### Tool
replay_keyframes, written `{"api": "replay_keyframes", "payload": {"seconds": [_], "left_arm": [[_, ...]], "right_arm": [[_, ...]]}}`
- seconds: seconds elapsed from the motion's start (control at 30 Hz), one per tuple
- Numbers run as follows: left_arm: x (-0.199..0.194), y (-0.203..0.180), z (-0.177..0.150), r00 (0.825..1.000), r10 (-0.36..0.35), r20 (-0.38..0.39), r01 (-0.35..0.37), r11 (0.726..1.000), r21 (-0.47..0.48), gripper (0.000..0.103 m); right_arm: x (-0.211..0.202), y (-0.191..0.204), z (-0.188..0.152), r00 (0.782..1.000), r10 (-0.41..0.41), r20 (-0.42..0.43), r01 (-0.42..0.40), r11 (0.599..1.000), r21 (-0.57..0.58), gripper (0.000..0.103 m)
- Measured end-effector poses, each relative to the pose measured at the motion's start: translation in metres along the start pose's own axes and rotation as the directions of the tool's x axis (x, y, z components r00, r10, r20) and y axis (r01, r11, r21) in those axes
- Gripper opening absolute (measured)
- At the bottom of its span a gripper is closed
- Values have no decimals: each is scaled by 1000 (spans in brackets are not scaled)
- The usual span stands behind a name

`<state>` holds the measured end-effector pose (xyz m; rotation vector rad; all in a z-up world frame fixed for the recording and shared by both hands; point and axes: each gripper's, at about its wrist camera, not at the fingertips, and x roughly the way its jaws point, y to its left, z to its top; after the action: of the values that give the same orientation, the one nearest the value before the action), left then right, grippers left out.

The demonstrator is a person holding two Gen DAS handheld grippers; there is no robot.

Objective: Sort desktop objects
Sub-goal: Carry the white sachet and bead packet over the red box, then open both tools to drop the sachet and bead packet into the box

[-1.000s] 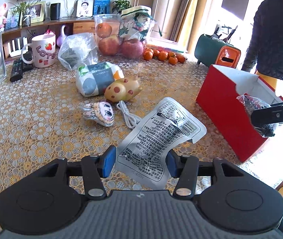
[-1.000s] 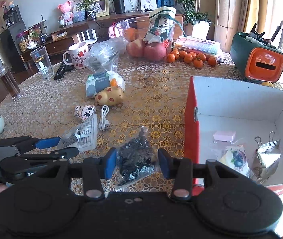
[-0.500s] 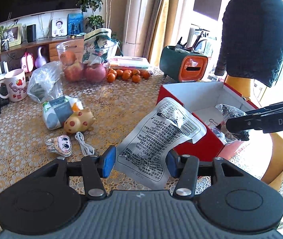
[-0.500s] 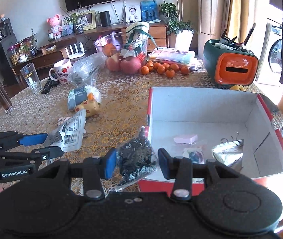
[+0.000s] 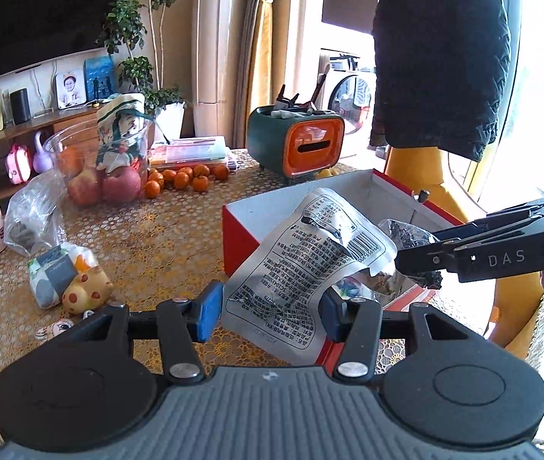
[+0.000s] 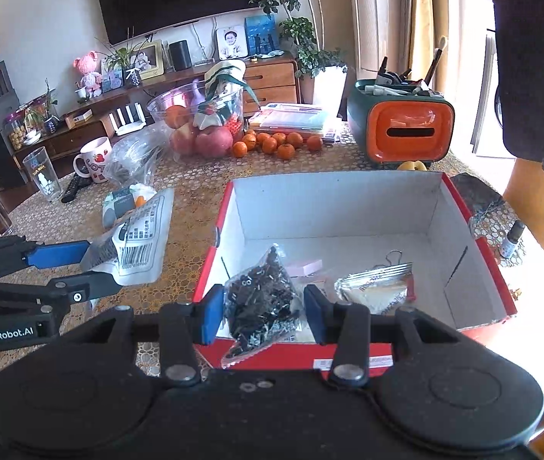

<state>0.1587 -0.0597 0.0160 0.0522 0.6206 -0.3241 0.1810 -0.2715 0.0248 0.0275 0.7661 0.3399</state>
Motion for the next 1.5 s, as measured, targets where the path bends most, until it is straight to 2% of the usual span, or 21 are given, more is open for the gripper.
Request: {"api": "replay_keyframes", "payload": {"seconds": [0.37,0.77,1.07,1.33,1.5], "left_arm": [[45,-41,25,999,5,-33,-3,997,79,52],[110,-61,52,992,55,-115,-38,989,144,52],[153,-80,61,978,100,-181,-57,971,231,52],[186,-85,60,952,136,-274,-70,969,238,52],[197,-83,55,943,151,-296,-78,967,243,53]], "right_arm": [[-5,-51,1,998,-51,24,49,997,53,44],[20,-90,6,994,-106,1,105,991,82,44],[44,-109,3,990,-137,-46,141,986,95,44],[63,-111,-3,984,-160,-80,167,983,79,44],[70,-110,-6,981,-167,-94,174,983,63,44]]}}
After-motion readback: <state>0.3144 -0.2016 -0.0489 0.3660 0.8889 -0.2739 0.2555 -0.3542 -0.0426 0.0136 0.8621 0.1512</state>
